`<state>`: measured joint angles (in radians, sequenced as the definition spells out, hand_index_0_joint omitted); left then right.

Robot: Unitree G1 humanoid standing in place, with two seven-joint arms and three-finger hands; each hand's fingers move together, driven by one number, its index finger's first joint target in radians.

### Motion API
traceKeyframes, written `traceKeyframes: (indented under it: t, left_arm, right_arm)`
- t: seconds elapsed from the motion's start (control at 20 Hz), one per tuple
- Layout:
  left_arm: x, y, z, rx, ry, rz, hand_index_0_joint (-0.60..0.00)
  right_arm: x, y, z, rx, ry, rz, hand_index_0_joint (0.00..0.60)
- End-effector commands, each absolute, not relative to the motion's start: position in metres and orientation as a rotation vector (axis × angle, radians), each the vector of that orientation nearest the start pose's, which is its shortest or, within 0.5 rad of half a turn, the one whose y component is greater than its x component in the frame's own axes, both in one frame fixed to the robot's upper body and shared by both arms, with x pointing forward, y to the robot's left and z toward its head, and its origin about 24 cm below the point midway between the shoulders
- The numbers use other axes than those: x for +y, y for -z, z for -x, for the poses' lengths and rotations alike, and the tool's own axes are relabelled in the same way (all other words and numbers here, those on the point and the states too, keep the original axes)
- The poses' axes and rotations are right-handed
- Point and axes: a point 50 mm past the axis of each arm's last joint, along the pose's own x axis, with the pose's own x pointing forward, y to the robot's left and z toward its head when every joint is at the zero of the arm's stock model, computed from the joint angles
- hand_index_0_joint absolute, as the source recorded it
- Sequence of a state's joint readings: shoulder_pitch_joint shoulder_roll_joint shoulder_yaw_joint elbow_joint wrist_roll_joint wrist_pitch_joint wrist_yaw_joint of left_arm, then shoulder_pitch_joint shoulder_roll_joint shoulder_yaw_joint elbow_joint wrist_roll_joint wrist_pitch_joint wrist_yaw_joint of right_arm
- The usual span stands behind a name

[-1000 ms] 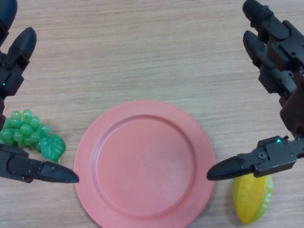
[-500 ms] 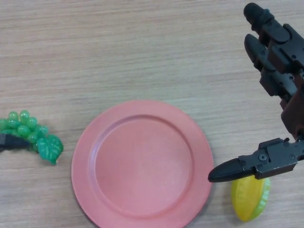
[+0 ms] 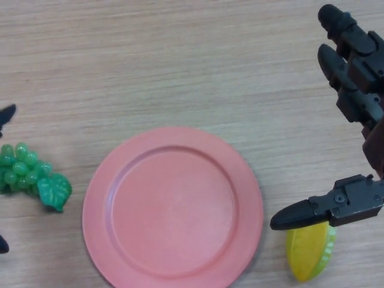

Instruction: Pick up the green grapes and place it on the plate

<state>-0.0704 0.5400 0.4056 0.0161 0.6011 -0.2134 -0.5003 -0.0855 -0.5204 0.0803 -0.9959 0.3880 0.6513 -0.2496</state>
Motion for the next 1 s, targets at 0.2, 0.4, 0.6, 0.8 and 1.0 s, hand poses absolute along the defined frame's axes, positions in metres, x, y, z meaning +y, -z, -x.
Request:
traceKeyframes:
  t: [0.2, 0.4, 0.6, 0.8, 1.0]
  left_arm:
    - [0.314, -0.148, -0.251, -0.059, 0.005, -1.386, -0.049]
    - [0.313, -0.142, -0.254, -0.045, 0.023, -1.416, -0.425]
    - [0.315, -0.130, -0.257, -0.054, 0.033, -1.514, -0.600]
    - [0.320, -0.123, -0.255, -0.079, 0.023, -1.592, -0.600]
    - [0.321, -0.140, -0.249, -0.142, -0.029, -1.611, -0.600]
  right_arm:
    - [-0.151, -0.234, -0.183, -0.543, -0.157, 0.192, 0.000]
    - [-0.152, -0.234, -0.182, -0.546, -0.152, 0.197, 0.299]
    - [-0.156, -0.232, -0.179, -0.546, -0.141, 0.195, 0.600]
    - [-0.157, -0.233, -0.179, -0.547, -0.135, 0.194, 0.600]
    - [-0.157, -0.232, -0.178, -0.547, -0.133, 0.196, 0.600]
